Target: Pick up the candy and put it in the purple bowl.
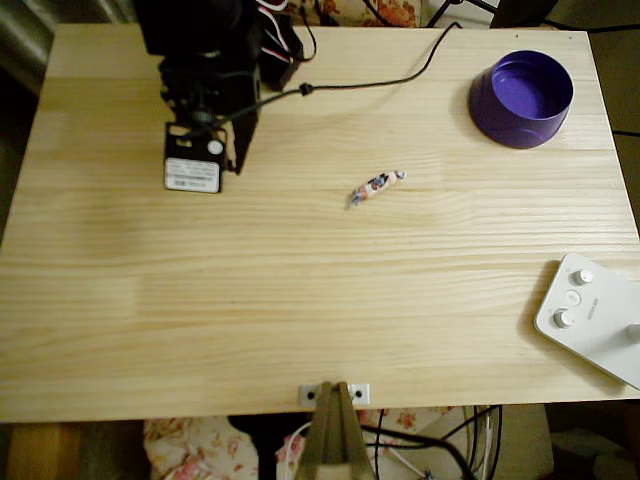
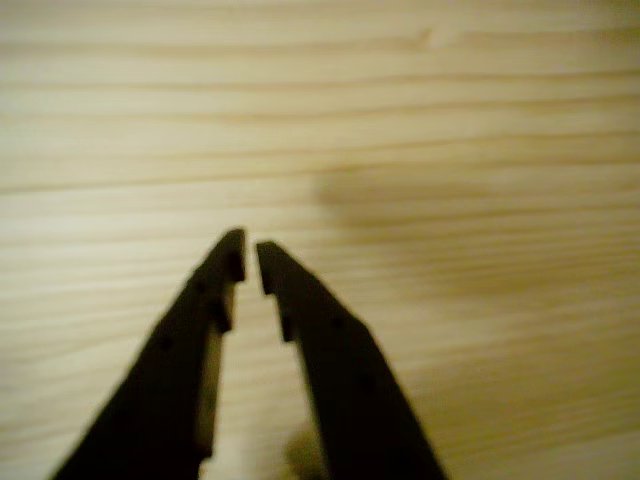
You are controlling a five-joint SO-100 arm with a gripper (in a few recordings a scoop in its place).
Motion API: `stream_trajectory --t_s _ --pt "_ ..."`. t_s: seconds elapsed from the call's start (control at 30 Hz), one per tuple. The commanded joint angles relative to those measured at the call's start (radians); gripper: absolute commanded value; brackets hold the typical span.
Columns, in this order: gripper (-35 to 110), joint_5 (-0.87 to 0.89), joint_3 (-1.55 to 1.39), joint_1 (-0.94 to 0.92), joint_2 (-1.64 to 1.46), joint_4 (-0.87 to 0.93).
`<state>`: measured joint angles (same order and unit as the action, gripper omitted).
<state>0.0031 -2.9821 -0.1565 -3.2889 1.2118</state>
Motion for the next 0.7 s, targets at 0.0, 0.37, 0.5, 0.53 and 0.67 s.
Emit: stream_trajectory --t_s 0.0,0.37,0.5,0.53,0.67 --pt "0 -0.005 0.006 -0.002 -0.011 -0.020" --pt "0 -0.005 0.006 -0.002 -0.011 -0.020" --pt "0 0.006 0.006 -0.011 -0.011 -0.020" --pt "0 0.008 0.006 -0.014 -0.011 -0.020" --pt "0 0.009 0.006 -0.014 -0.011 -0.020"
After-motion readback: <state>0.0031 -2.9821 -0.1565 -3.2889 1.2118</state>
